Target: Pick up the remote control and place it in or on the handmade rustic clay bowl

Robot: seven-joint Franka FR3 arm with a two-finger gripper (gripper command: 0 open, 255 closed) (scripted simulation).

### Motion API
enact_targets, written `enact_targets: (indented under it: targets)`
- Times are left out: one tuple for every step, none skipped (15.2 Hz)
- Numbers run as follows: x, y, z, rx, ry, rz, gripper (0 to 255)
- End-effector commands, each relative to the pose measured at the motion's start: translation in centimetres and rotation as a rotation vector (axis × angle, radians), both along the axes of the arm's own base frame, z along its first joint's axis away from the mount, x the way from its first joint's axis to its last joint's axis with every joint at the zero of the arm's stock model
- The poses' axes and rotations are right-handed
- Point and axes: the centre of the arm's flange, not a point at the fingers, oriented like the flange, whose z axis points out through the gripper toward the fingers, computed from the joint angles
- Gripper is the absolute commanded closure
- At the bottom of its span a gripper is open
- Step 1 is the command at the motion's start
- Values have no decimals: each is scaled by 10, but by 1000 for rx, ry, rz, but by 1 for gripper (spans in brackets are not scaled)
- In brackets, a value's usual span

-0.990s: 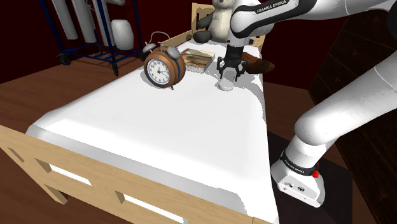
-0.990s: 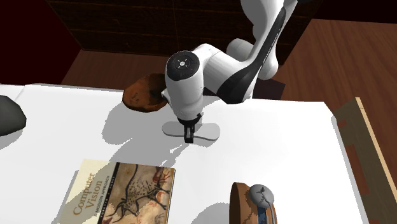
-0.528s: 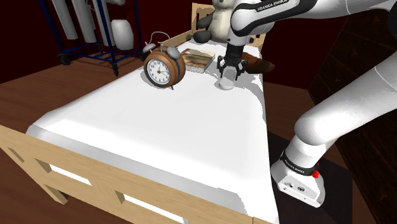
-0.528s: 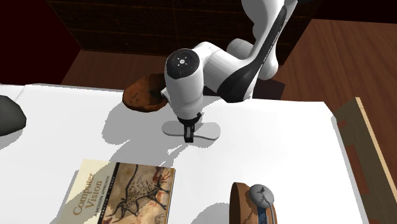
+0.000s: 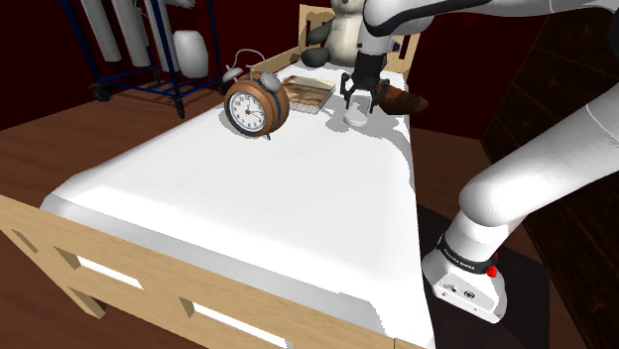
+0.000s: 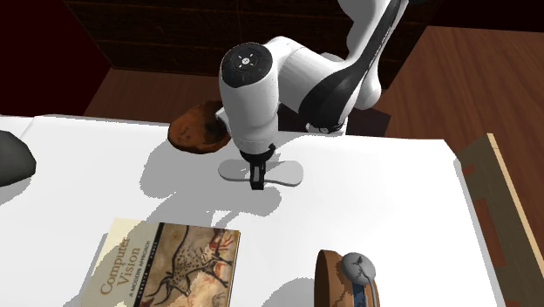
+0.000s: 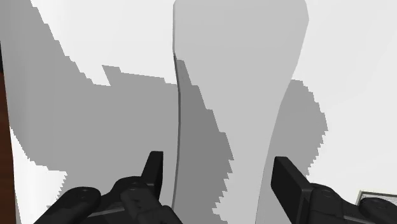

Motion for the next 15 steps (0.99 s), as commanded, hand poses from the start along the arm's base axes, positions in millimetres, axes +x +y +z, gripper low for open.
enact_targets:
  targets:
    - [0, 1, 11, 0, 0, 0, 255]
    - [0, 1, 16, 0, 0, 0, 255]
    - [0, 1, 21, 0, 0, 0, 255]
    - [0, 1, 27, 0, 0, 0, 255]
    - [0, 1, 32, 0, 0, 0, 255]
    - [0, 1, 37, 0, 0, 0, 255]
    - [0, 1, 43, 0, 0, 0, 255]
    - [0, 1, 48, 0, 0, 0, 255]
    - [0, 1, 53, 0, 0, 0, 255]
    - [0, 1, 58, 0, 0, 0, 255]
    - [0, 1, 64, 0, 0, 0, 255]
    - [0, 1, 69, 0, 0, 0, 255]
    - [0, 1, 74, 0, 0, 0, 255]
    - [0, 1, 79, 0, 0, 0, 255]
    - [0, 1, 85, 0, 0, 0, 255]
